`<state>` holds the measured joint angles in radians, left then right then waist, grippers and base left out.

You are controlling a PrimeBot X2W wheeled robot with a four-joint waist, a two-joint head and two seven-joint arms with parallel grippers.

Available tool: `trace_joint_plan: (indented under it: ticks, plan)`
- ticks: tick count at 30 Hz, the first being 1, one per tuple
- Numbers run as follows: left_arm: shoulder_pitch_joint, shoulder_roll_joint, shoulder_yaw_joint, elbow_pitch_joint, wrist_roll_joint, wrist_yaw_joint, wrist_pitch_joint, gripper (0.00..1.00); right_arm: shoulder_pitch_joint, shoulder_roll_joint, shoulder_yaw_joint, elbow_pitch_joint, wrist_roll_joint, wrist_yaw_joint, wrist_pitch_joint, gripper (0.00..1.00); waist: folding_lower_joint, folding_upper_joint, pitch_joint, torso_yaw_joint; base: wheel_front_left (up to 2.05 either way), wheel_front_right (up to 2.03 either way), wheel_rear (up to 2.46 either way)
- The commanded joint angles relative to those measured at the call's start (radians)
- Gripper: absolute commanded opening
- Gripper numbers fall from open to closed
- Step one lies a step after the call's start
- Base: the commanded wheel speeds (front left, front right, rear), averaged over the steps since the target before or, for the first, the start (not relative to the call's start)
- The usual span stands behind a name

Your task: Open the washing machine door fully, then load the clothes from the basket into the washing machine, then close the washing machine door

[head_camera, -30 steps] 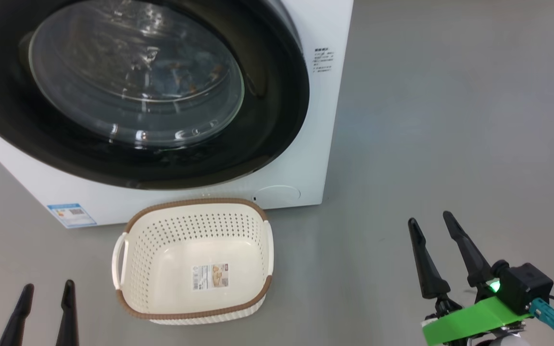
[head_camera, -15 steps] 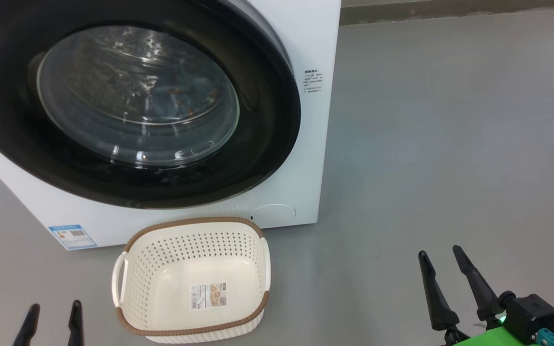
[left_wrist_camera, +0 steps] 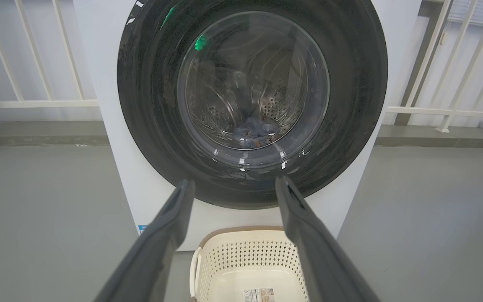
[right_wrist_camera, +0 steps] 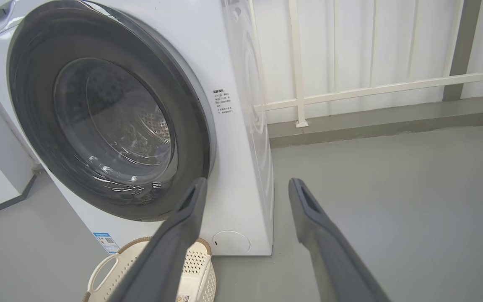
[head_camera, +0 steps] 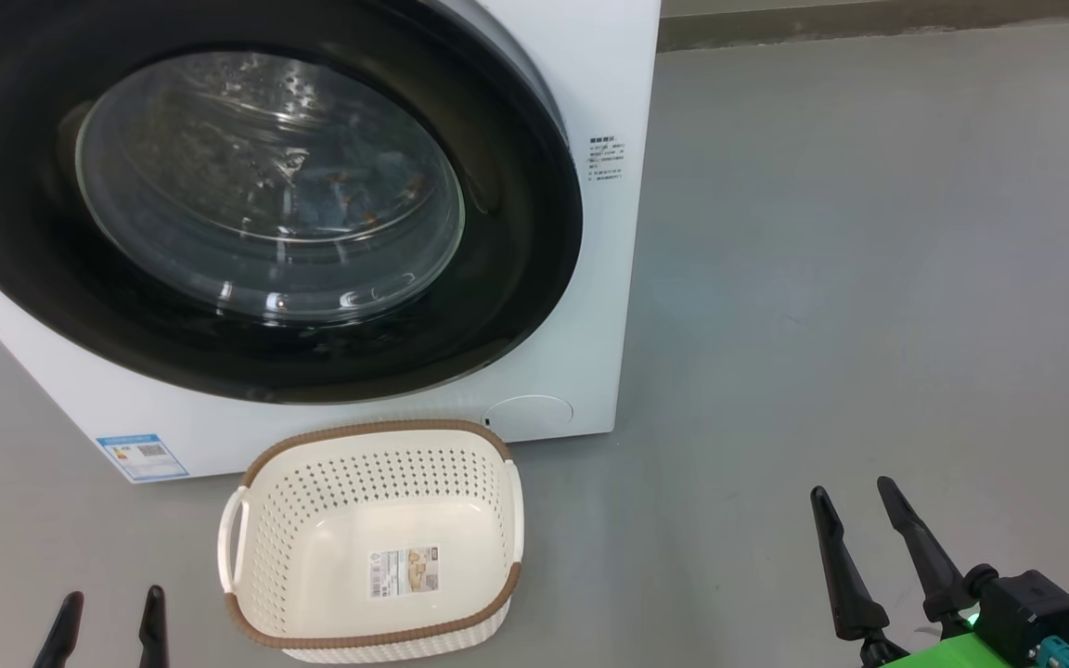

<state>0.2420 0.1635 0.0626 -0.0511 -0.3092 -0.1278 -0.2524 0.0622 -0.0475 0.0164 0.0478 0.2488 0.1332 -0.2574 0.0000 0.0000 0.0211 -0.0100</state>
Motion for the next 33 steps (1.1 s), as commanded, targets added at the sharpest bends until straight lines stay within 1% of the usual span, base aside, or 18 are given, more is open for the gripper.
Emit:
trace_joint_plan:
  ticks: [1, 13, 14, 19, 21, 25, 29, 33]
  plan:
    - [-0.015, 0.011, 0.036, -0.03, 0.008, -0.003, -0.009, 1.0, -0.013, -0.003, 0.019, -0.028, -0.003, -0.002, -0.004, 1.0, 0.0, 0.0, 0.0, 0.001, 0.0, 0.0, 0.0]
    - [-0.019, 0.016, 0.024, -0.026, 0.006, -0.003, -0.009, 1.0, -0.012, -0.003, 0.015, -0.035, -0.003, -0.002, -0.004, 1.0, 0.0, 0.0, 0.01, 0.016, 0.0, 0.0, 0.0]
    - [0.0, -0.003, -0.01, 0.002, 0.005, 0.0, 0.0, 0.0, 0.0, 0.0, -0.005, -0.001, 0.001, 0.0, 0.0, 0.0, 0.0, 0.0, 0.01, 0.016, 0.0, 0.0, 0.0]
    - [-0.001, -0.038, -0.026, 0.054, -0.004, 0.0, 0.007, 0.0, 0.003, 0.001, 0.0, 0.057, 0.01, 0.0, 0.002, 0.0, 0.0, 0.0, 0.01, 0.016, 0.0, 0.0, 0.0]
    - [-0.006, -0.039, -0.026, 0.056, -0.027, 0.001, 0.011, 0.0, 0.002, -0.001, 0.0, 0.056, 0.034, 0.0, 0.006, 0.0, 0.0003, 0.0, 0.01, 0.015, 0.0, 0.0, 0.0]
    - [-0.015, -0.038, -0.027, 0.062, -0.072, 0.001, 0.02, 0.0, -0.002, -0.004, 0.0, 0.06, 0.081, 0.0, 0.015, 0.0, 0.0023, 0.0, 0.006, 0.015, 0.0, 0.0, 0.0]
    - [-0.027, -0.038, -0.027, 0.072, -0.116, 0.001, 0.029, 0.0, -0.009, -0.007, 0.0, 0.066, 0.128, 0.0, 0.024, 0.0, 0.0003, 0.0, 0.007, 0.015, 0.0, 0.0, 0.0]
    - [-0.04, -0.039, -0.028, 0.081, -0.16, 0.001, 0.038, 0.0, -0.016, -0.01, -0.001, 0.072, 0.175, 0.0, 0.033, 0.0, 0.0001, 0.0, 0.006, 0.015, 0.0, 0.0, 0.0]
